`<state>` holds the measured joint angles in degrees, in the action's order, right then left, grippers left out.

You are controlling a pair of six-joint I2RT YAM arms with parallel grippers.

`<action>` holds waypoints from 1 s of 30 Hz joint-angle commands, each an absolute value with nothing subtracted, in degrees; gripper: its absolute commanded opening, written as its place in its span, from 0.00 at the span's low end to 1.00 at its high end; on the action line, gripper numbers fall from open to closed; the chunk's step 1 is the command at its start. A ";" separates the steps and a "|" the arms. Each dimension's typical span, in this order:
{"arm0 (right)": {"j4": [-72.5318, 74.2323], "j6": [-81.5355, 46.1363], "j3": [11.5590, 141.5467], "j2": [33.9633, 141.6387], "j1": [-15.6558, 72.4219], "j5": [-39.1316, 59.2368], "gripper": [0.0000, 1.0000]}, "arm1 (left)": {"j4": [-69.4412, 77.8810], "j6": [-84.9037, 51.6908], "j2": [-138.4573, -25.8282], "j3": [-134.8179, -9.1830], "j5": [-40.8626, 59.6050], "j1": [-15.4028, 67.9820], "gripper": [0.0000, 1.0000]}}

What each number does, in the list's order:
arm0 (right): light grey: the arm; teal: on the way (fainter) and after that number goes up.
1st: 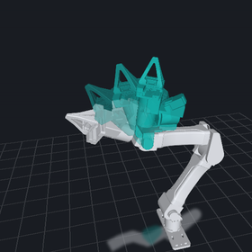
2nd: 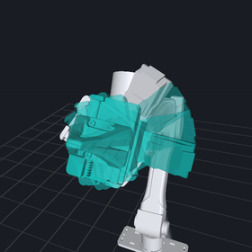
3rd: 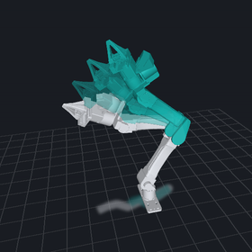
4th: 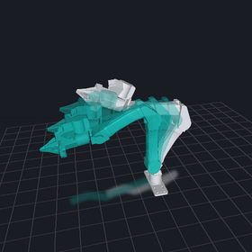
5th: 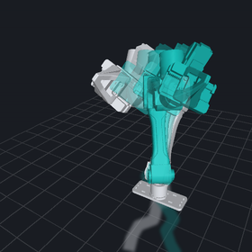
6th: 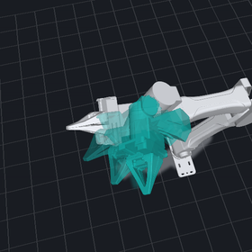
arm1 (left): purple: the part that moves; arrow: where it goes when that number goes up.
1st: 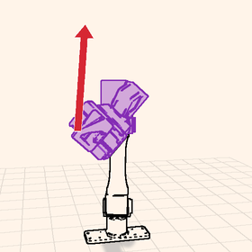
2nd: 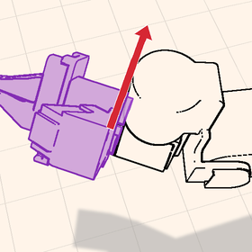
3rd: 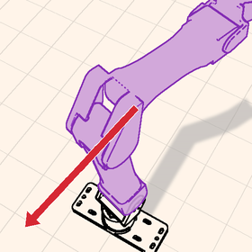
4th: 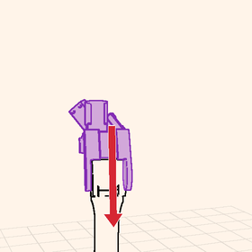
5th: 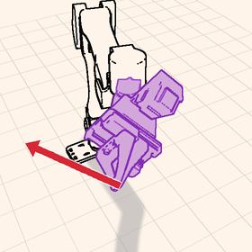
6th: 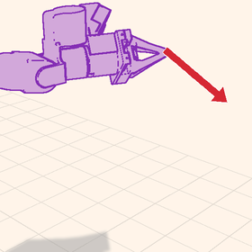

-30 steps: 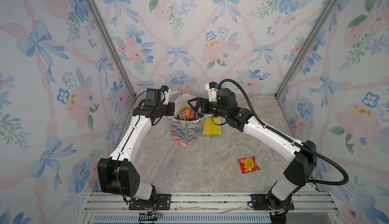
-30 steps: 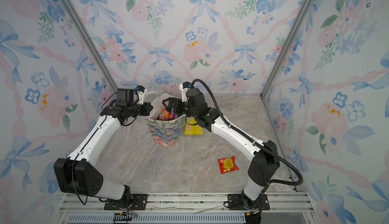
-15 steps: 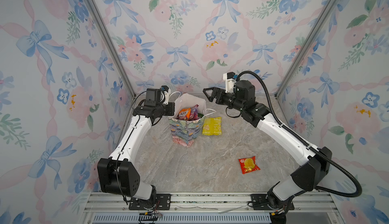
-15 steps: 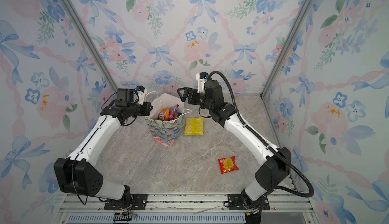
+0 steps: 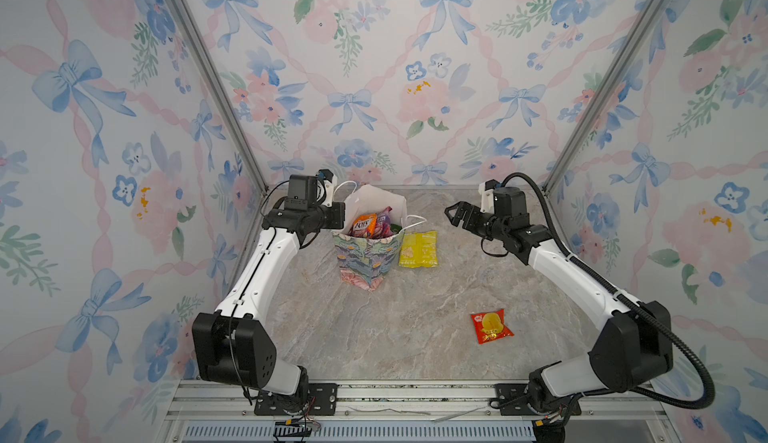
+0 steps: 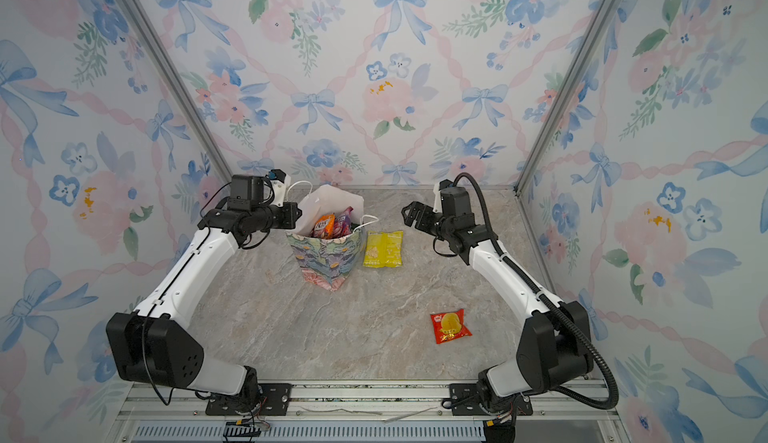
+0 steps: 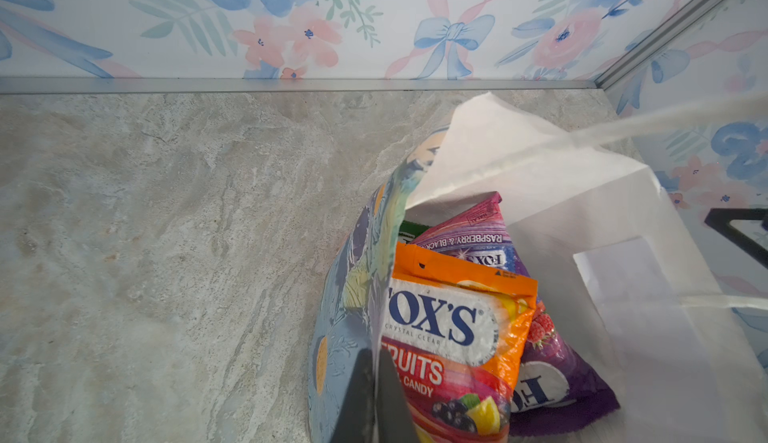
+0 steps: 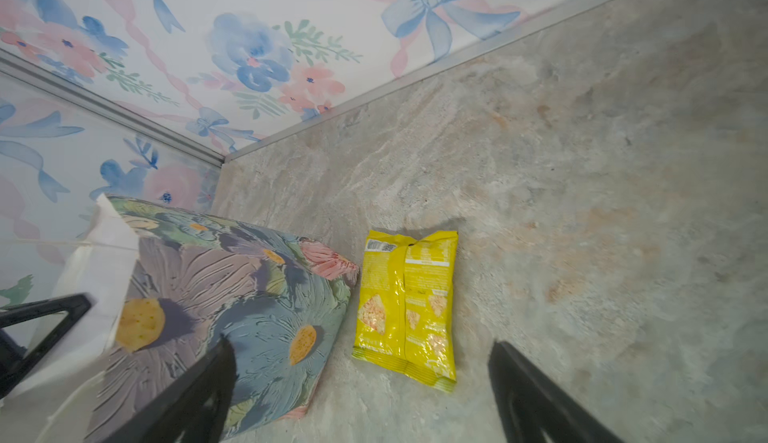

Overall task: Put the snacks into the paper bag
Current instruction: 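Move the right gripper down to the yellow snack packet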

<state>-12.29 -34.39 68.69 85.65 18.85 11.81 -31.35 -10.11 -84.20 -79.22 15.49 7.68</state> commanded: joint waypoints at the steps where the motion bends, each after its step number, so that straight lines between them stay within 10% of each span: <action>1: -13.62 -32.49 67.96 89.36 18.06 13.65 0.97 | -33.11 -9.07 -85.21 -78.21 14.95 7.29 0.00; 30: -10.11 -33.25 75.95 115.02 19.16 21.18 0.61 | -33.13 -8.95 -84.46 -78.12 14.50 7.28 0.00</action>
<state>-10.50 -32.95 73.67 113.82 18.50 19.99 -31.35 -10.11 -84.20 -79.22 15.27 7.68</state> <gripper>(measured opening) 0.618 0.048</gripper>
